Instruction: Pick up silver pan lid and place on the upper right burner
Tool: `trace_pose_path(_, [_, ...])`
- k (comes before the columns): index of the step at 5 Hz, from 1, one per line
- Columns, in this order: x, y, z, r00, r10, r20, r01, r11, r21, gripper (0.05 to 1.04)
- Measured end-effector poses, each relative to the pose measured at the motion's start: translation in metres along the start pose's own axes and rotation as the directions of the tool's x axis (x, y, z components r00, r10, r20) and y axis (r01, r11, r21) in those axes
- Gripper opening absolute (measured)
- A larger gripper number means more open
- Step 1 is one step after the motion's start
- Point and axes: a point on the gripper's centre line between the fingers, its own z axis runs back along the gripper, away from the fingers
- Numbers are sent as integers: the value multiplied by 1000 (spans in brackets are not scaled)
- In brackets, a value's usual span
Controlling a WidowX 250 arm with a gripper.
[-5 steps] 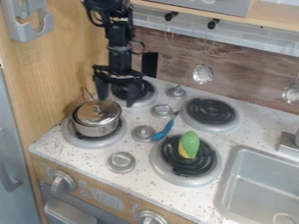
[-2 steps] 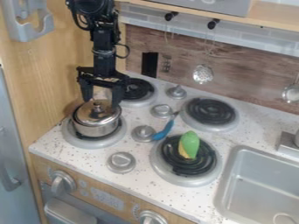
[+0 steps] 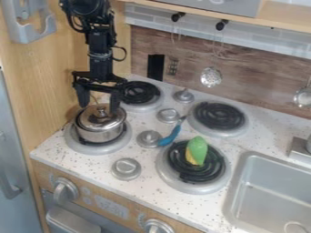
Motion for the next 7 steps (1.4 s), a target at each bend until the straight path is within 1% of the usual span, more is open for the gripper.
trace_pose_path(2, [-4, -2, -4, 1000, 5, -13, -6, 1000, -13, 345])
trace_pose_path(3, [-4, -3, -5, 1000, 6, -13, -6, 1000, -15, 220])
trace_pose_path(4, [-5, -4, -5, 1000, 9, -16, -10, 1000, -22, 274])
trace_pose_path(6, [-6, -6, -10, 1000, 5, -22, -5, 999, -35, 876])
trace_pose_path(7, [-5, -8, -11, 1000, 6, -23, -7, 999, -43, 985])
